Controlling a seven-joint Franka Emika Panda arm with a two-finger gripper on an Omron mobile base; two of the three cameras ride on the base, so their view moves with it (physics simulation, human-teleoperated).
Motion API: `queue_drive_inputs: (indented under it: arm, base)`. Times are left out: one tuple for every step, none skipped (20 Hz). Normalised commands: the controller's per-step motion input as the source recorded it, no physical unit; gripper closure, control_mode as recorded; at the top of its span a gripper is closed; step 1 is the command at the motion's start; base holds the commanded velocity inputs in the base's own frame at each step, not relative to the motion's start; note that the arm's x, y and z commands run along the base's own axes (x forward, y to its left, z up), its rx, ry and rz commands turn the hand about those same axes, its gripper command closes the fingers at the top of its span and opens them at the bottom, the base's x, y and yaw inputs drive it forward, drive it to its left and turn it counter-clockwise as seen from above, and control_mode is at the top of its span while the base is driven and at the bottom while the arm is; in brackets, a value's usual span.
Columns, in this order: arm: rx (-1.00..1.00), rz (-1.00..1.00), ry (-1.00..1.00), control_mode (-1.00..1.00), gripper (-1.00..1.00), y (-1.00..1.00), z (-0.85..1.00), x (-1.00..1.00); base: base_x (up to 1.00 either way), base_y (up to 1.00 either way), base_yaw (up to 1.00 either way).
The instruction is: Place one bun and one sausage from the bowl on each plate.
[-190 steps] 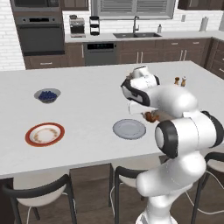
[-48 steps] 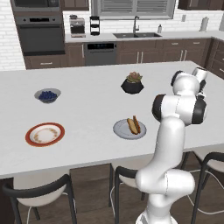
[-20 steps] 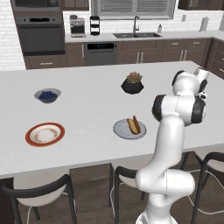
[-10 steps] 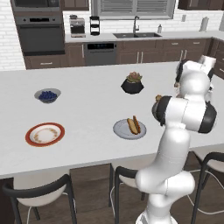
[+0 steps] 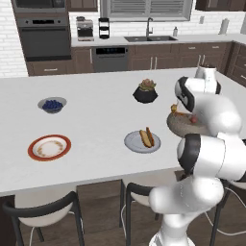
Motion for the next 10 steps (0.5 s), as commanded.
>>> queue_drive_inputs:
  arm:
    - [-0.1,0.16,0.02,-1.0,1.0,1.0,0.0,-0.09]
    - [-0.09,0.18,0.03,-1.0,1.0,1.0,0.0,0.0]
    - [0.0,0.24,0.07,-1.0,1.0,1.0,0.0,0.0]
    - [0.0,0.24,0.07,-1.0,1.0,1.0,0.0,0.0]
    - [0.0,0.23,0.08,-1.0,1.0,1.0,0.05,0.0]
    - [0.0,0.22,0.09,-1.0,1.0,1.0,0.06,0.0]
    - [0.0,0.22,0.08,-1.0,1.0,1.0,0.05,0.0]
    - [0.0,0.23,0.1,-1.0,1.0,1.0,0.08,0.0]
    - [0.0,0.24,0.08,-1.0,1.0,1.0,0.01,0.0]
    - [0.0,0.25,0.08,-1.0,1.0,1.0,0.0,0.0]
  base:
    - [0.0,0.0,0.0]
    - [0.0,0.0,0.0]
    - [0.0,0.0,0.0]
    - [0.0,0.0,0.0]
    - [0.0,0.0,0.0]
    - [0.0,0.0,0.0]
    - [0.0,0.0,0.0]
    - [0.0,0.0,0.0]
    - [0.0,0.0,0.0]
    - [0.0,0.0,0.0]
